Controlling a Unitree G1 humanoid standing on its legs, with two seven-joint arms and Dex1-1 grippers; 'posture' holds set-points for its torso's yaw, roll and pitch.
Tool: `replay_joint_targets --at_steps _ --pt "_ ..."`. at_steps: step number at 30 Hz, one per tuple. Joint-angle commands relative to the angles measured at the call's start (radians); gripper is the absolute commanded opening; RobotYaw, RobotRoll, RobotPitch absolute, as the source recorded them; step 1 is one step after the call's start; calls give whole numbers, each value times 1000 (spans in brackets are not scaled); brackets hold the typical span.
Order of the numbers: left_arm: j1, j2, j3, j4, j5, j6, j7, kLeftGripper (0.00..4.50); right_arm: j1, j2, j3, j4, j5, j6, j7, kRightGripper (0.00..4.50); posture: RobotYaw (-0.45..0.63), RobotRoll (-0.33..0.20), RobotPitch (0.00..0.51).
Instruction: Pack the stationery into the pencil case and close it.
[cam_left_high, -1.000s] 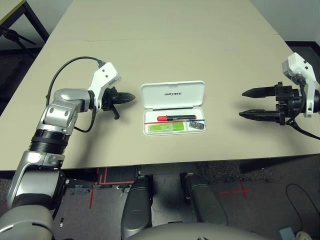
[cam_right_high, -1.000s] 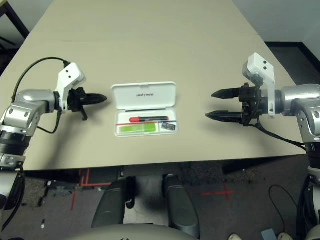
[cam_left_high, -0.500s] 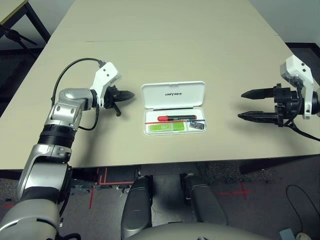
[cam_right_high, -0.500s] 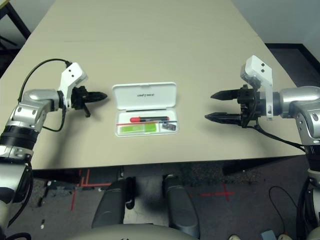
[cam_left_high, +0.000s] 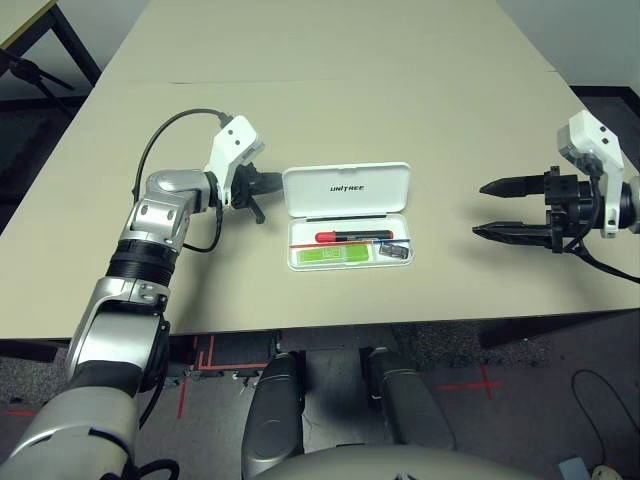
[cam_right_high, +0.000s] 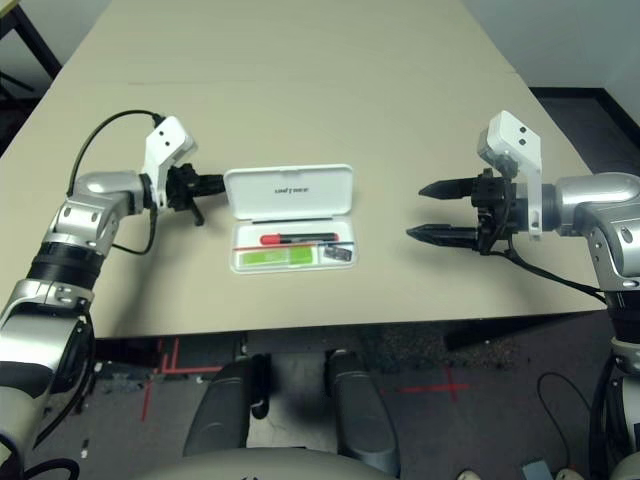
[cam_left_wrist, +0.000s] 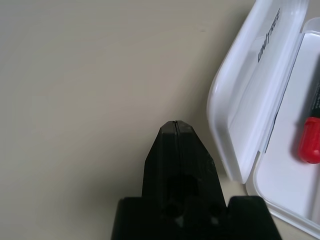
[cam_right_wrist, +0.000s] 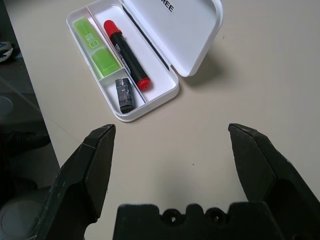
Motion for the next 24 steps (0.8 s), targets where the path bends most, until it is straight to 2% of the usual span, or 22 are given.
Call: replay_joint_targets --at_steps 1,15,24 --pt "3 -4 -18 -56 1 17 -39 15 11 -4 -1 -11 8 -4 5 4500 -88 0 164" --pt "142 40 -69 -393 -30 141 -150 15 2 3 27 16 -16 -28 15 4500 -76 0 166" --pt "188 19 -114 -492 -28 184 -138 15 -12 12 48 43 -39 -54 21 4500 -66 0 157"
